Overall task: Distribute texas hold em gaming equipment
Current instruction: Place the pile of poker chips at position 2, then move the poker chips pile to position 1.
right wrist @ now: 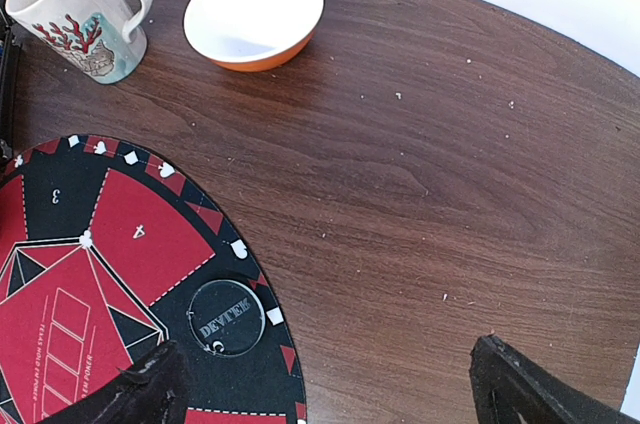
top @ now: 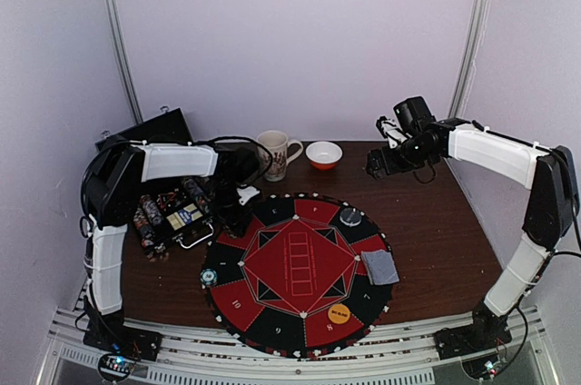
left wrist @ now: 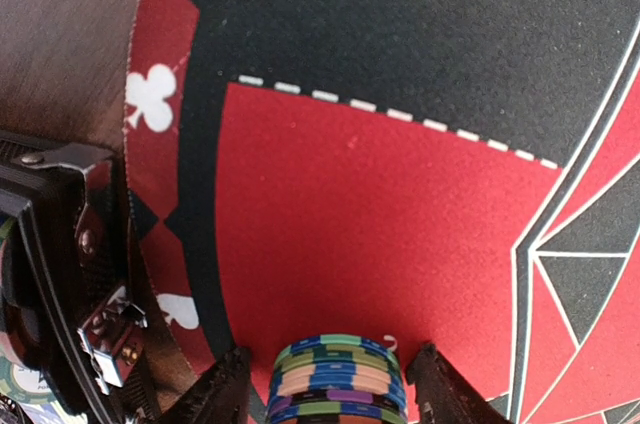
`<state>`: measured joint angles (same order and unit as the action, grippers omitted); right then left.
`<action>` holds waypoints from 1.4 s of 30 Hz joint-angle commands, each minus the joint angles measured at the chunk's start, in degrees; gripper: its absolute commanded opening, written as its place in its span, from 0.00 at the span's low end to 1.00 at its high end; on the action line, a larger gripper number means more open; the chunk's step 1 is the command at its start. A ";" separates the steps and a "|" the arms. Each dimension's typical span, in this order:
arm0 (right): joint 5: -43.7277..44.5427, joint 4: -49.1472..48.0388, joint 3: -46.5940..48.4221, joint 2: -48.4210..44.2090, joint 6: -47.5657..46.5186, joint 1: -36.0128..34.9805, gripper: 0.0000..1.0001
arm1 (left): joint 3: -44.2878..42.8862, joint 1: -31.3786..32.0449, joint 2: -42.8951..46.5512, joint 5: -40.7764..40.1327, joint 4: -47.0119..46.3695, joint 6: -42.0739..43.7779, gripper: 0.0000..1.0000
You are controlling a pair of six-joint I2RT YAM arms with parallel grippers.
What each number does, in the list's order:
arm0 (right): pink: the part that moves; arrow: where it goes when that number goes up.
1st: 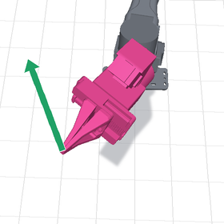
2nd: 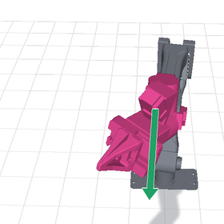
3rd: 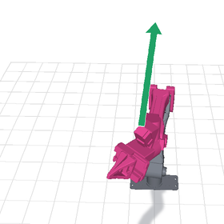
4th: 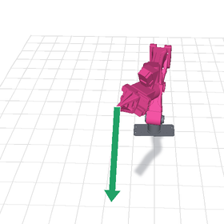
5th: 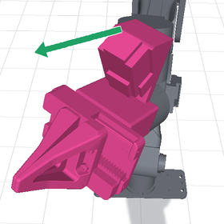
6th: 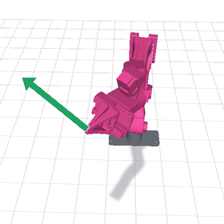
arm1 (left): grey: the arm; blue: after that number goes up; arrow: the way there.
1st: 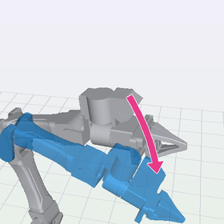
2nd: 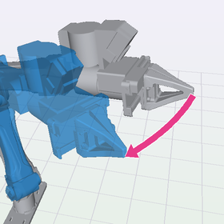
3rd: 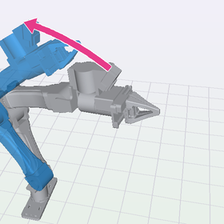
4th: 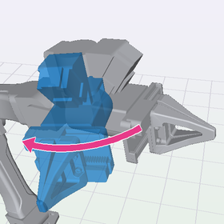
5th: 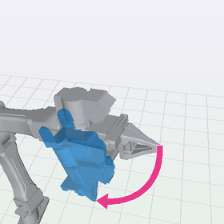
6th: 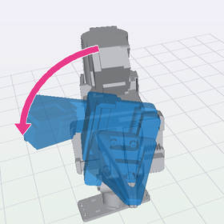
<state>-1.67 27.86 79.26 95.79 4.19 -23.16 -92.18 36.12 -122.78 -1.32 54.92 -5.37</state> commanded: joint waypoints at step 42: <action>3.01 1.24 -0.57 -4.57 -0.96 -0.31 1.00 | 15.76 1.65 7.98 4.94 0.30 -0.10 0.00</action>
<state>-0.16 28.71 79.24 93.54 3.29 -23.16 -81.17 36.97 -115.96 -0.12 46.98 -4.08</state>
